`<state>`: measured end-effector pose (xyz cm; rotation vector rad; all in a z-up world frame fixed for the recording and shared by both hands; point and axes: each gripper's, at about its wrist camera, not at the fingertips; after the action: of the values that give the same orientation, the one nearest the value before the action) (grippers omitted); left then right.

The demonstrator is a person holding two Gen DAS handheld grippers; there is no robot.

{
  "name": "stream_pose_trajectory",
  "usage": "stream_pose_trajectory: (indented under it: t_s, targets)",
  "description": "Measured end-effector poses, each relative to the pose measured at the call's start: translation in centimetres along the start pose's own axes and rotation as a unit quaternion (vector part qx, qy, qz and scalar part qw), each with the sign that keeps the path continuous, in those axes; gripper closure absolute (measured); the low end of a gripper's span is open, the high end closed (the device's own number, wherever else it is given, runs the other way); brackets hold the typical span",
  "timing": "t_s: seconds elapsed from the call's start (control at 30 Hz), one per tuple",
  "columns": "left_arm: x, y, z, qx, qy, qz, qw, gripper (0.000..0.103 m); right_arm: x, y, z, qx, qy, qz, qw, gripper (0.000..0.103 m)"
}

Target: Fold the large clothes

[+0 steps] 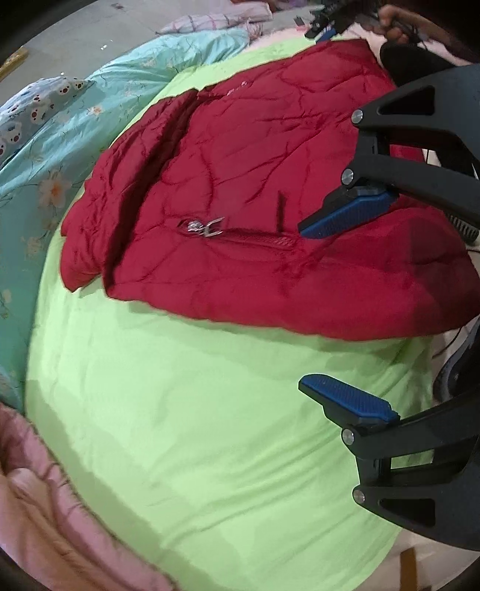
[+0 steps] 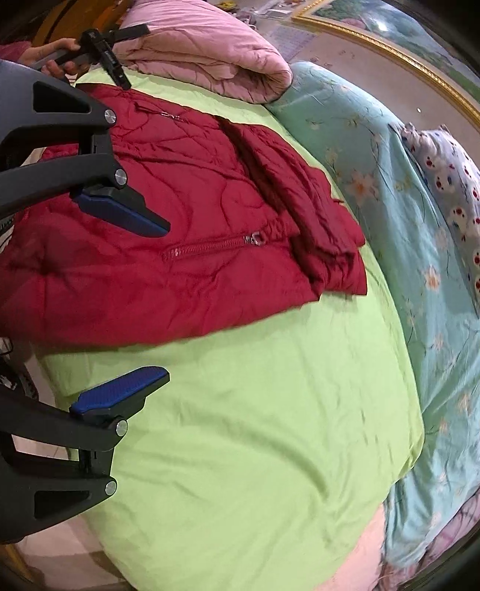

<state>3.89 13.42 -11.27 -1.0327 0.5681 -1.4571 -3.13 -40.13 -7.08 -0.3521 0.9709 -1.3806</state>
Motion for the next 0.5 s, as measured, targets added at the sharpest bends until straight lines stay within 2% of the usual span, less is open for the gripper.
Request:
stream_pose_trajectory:
  t_s: [0.27, 0.5]
  targets:
    - [1.1, 1.0, -2.0, -0.027, 0.006, -0.017, 0.9995, 0.027, 0.8, 0.4, -1.2, -0.020, 0.018, 0.017, 1.000, 0.029]
    - [1.7, 0.7, -4.0, -0.038, -0.005, -0.040, 0.9985, 0.027, 1.3, 0.1, -4.1, -0.035, 0.043, 0.037, 0.998, 0.029]
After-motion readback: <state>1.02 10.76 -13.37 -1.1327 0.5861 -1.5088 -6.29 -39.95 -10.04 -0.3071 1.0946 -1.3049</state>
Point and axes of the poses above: each gripper's, at about its wrist camera, not at the fingertips, and y roughly the way its jaws point, x to its right, z to its top
